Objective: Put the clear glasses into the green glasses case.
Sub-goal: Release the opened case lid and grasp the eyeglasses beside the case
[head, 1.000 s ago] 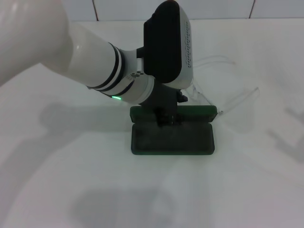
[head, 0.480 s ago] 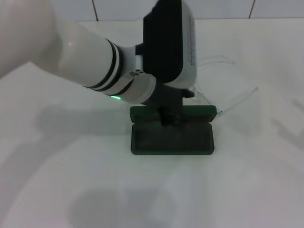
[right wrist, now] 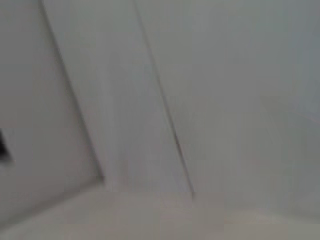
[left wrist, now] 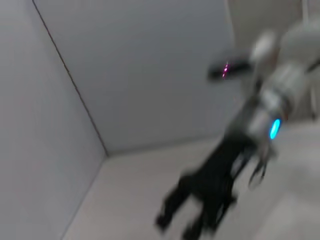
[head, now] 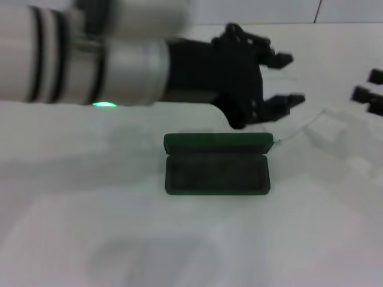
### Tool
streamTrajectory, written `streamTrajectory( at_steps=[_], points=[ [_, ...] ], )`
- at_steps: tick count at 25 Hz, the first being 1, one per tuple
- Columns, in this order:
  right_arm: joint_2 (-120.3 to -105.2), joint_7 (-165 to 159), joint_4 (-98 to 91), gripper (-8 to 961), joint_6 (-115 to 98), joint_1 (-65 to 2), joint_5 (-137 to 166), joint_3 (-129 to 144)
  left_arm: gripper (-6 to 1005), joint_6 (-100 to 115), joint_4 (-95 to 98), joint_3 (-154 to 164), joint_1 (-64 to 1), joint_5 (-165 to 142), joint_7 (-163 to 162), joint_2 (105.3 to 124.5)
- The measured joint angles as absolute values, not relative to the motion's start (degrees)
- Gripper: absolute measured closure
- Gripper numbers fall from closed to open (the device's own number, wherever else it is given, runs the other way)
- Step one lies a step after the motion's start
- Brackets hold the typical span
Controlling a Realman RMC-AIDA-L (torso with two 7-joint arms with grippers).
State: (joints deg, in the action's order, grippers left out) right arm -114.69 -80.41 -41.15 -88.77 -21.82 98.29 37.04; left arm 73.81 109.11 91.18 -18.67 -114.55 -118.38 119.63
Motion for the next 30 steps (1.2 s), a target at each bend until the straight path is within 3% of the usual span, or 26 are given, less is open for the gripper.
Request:
streamTrajectory(
  at_steps=[6, 15, 24, 30],
  points=[
    [-115.29, -100.2, -55.4, 242, -83.7, -26.1, 108.1, 49.2, 508, 83.5, 103.0, 78.4, -16.2, -97.6, -113.6, 119.60],
    [-115.35, -130.9, -70.0, 271, -83.8, -36.7, 126.5, 63.7, 510, 100.7, 82.1, 61.8, -17.6, -81.2, -106.3, 119.47],
    [-115.59, -147.0, -61.2, 300, -84.7, -54.0, 145.3, 70.1, 510, 101.8, 71.7, 60.9, -18.8, -81.3, -99.4, 119.44],
    [-115.60, -147.0, -54.8, 320, -82.1, -59.4, 145.7, 70.4, 510, 101.9, 70.5, 61.1, -19.0, -81.4, -98.0, 119.44]
  ],
)
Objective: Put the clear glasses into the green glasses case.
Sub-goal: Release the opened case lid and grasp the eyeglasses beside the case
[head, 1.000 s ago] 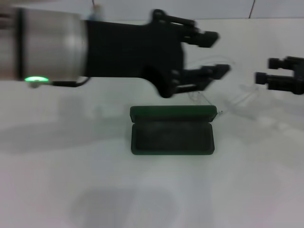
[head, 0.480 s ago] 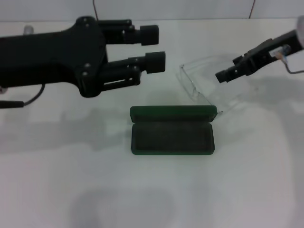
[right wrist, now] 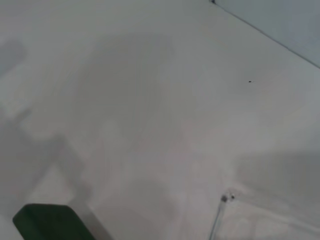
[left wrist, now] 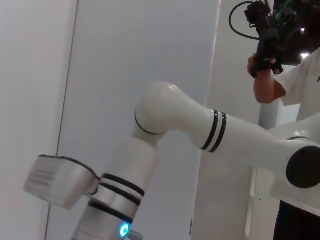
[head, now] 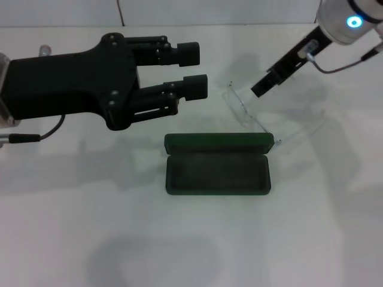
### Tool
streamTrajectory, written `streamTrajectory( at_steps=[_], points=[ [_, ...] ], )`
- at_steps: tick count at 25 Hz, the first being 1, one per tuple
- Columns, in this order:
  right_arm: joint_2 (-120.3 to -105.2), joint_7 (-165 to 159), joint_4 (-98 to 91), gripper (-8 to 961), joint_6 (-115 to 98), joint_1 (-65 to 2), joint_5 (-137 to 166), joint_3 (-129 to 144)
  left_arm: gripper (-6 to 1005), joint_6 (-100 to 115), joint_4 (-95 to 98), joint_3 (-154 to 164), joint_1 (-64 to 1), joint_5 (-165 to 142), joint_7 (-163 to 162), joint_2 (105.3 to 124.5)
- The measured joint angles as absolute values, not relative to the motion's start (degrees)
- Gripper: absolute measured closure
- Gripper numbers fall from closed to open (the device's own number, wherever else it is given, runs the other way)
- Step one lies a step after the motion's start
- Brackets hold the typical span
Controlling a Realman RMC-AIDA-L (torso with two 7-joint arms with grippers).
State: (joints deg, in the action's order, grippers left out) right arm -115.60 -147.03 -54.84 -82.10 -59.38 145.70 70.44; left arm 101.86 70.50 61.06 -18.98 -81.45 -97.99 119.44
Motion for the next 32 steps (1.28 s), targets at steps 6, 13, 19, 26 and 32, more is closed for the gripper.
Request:
streamTrajectory(
  at_steps=[6, 13, 19, 26, 32],
  points=[
    [-115.79, -146.9, -47.8, 392, -77.7, -62.3, 145.8, 72.5, 510, 101.8, 68.9, 61.0, -19.7, -81.4, -96.4, 119.45],
    [-116.09, -146.6, -41.7, 405, -72.8, -64.0, 145.3, 74.9, 510, 101.8, 66.0, 60.9, -20.5, -81.5, -94.3, 119.44],
    [-116.20, -145.4, -40.9, 416, -70.7, -63.9, 141.0, 77.4, 510, 101.8, 64.5, 60.8, -21.0, -81.4, -93.3, 119.43],
    [-116.21, -144.9, -39.7, 430, -69.0, -63.8, 139.0, 79.2, 510, 102.8, 64.2, 60.8, -20.7, -81.4, -92.1, 119.12],
    [-116.19, -143.8, -36.0, 441, -66.7, -64.9, 136.8, 81.1, 510, 104.0, 63.0, 60.1, -20.3, -81.1, -91.5, 118.72]
  ],
)
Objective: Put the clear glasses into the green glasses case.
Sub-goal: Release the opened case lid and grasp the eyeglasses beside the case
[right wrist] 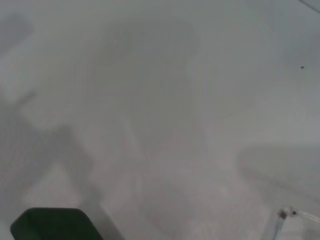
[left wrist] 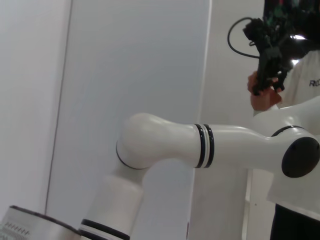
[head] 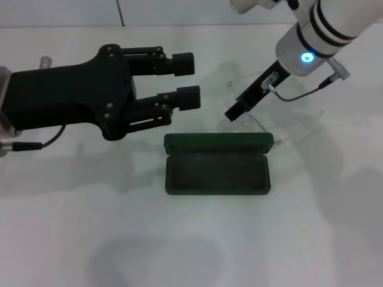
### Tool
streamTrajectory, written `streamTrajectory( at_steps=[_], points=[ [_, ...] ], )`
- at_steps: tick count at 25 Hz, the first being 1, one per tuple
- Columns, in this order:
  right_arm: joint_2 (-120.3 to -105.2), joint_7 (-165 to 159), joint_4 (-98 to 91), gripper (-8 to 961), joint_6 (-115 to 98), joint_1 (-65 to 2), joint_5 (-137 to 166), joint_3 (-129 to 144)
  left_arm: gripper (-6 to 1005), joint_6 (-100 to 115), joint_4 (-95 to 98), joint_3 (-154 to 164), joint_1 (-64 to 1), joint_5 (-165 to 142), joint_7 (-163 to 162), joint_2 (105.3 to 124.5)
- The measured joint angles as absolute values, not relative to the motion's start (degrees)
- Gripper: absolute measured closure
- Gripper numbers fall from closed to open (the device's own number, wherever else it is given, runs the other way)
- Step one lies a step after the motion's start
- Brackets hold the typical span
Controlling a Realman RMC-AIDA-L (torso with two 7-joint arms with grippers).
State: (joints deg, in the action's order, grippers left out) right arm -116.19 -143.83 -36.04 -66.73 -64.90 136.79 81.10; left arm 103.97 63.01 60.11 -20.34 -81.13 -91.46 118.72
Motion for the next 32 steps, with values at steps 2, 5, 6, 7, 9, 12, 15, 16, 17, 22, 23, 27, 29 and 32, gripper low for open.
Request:
streamTrajectory(
  at_steps=[2, 5, 6, 7, 9, 12, 15, 16, 17, 22, 23, 27, 29, 32],
  points=[
    [-116.18, -143.4, -35.4, 445, -66.2, -65.1, 136.3, 81.1, 510, 104.0, 61.8, 60.1, -20.5, -80.9, -91.2, 118.55],
    [-116.19, -143.4, -34.9, 451, -65.9, -65.2, 136.2, 81.2, 510, 104.0, 60.7, 60.0, -20.6, -80.9, -90.9, 118.50],
    [-116.18, -143.4, -34.7, 453, -65.9, -65.2, 136.2, 81.3, 510, 104.1, 60.5, 60.0, -20.7, -80.9, -90.8, 118.49],
    [-116.19, -143.3, -34.4, 455, -65.7, -65.2, 136.2, 81.4, 510, 104.1, 60.4, 60.0, -20.7, -80.9, -90.6, 118.48],
    [-116.18, -143.3, -33.7, 458, -65.1, -65.2, 136.2, 81.8, 510, 104.0, 60.2, 60.0, -20.7, -80.9, -90.4, 118.47],
    [-116.19, -143.3, -32.7, 464, -64.5, -65.2, 136.1, 82.3, 509, 104.0, 59.9, 60.0, -20.9, -80.8, -90.4, 118.46],
    [-116.19, -143.3, -32.6, 470, -64.3, -65.0, 136.1, 82.4, 509, 103.9, 59.9, 60.0, -20.9, -80.8, -90.4, 118.47],
    [-116.18, -143.3, -32.6, 472, -64.2, -64.9, 136.1, 82.4, 509, 103.9, 59.9, 60.0, -20.9, -80.8, -90.4, 118.47],
    [-116.19, -143.3, -32.6, 474, -64.1, -64.8, 136.1, 82.4, 509, 103.9, 59.9, 60.0, -20.9, -80.8, -90.4, 118.48],
    [-116.19, -143.3, -32.5, 483, -63.7, -64.3, 136.0, 82.4, 509, 103.8, 59.7, 60.0, -20.9, -80.8, -90.4, 118.61],
    [-116.19, -143.3, -32.5, 485, -63.7, -64.2, 136.0, 82.4, 509, 103.7, 59.7, 60.0, -20.9, -80.9, -90.4, 118.67],
    [-116.19, -143.2, -32.5, 494, -63.5, -63.8, 136.0, 82.4, 509, 103.7, 59.6, 59.6, -20.6, -80.8, -90.4, 118.77],
    [-116.19, -143.1, -32.5, 498, -63.5, -63.7, 136.0, 82.6, 509, 103.7, 59.3, 58.9, -20.6, -80.8, -90.3, 118.89],
    [-116.19, -142.6, -32.5, 581, -63.4, -63.2, 136.0, 82.7, 509, 103.8, 58.0, 58.4, -20.7, -80.8, -90.4, 118.84]
  ],
)
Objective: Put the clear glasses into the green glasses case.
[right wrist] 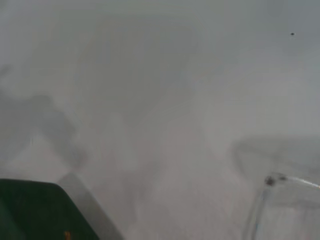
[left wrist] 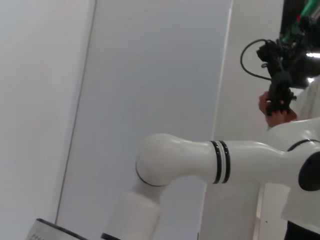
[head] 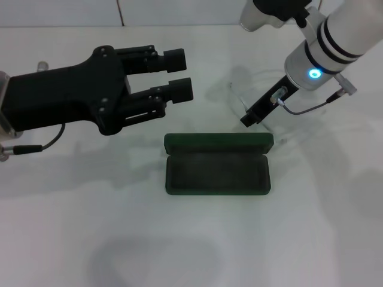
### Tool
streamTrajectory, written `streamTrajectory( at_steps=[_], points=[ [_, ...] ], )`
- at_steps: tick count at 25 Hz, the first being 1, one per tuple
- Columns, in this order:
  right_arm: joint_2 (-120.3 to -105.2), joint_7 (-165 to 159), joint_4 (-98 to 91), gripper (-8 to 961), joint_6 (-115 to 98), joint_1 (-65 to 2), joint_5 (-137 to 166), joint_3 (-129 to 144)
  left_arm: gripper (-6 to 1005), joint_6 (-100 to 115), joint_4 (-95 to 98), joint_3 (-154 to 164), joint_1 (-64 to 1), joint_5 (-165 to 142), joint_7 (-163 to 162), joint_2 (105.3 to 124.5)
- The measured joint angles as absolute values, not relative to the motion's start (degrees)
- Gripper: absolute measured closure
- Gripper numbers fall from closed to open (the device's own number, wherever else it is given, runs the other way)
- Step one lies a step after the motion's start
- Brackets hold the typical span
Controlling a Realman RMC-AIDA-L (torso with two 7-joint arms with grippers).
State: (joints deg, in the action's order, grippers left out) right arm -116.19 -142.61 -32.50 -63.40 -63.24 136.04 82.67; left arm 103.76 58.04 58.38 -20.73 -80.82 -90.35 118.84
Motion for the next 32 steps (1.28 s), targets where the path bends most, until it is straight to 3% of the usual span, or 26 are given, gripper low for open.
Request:
streamTrajectory(
  at_steps=[5, 10, 17, 29, 31, 32],
  points=[
    [-116.19, -141.4, -33.4, 779, -63.1, -61.8, 136.0, 82.7, 509, 103.8, 57.1, 57.9, -20.9, -80.8, -90.3, 118.69],
    [-116.06, -141.2, -35.9, 799, -63.4, -59.8, 136.2, 82.7, 509, 103.9, 57.0, 57.9, -20.9, -80.8, -90.3, 118.66],
    [-115.68, -141.4, -49.8, 826, -67.4, -51.6, 136.7, 82.2, 509, 104.2, 57.0, 57.1, -20.4, -80.7, -90.3, 118.58],
    [-115.45, -139.8, -84.5, 849, -78.7, -32.4, 134.2, 75.1, 509, 105.6, 57.1, 57.1, -19.9, -78.1, -90.7, 118.38],
    [-115.59, -134.2, -97.5, 853, -80.9, -24.7, 124.9, 73.7, 509, 105.9, 57.3, 57.1, -19.7, -77.5, -90.8, 118.37],
    [-115.63, -133.1, -98.5, 853, -81.1, -23.9, 123.4, 73.5, 509, 106.1, 57.3, 57.1, -19.6, -77.3, -90.8, 118.38]
  ],
)
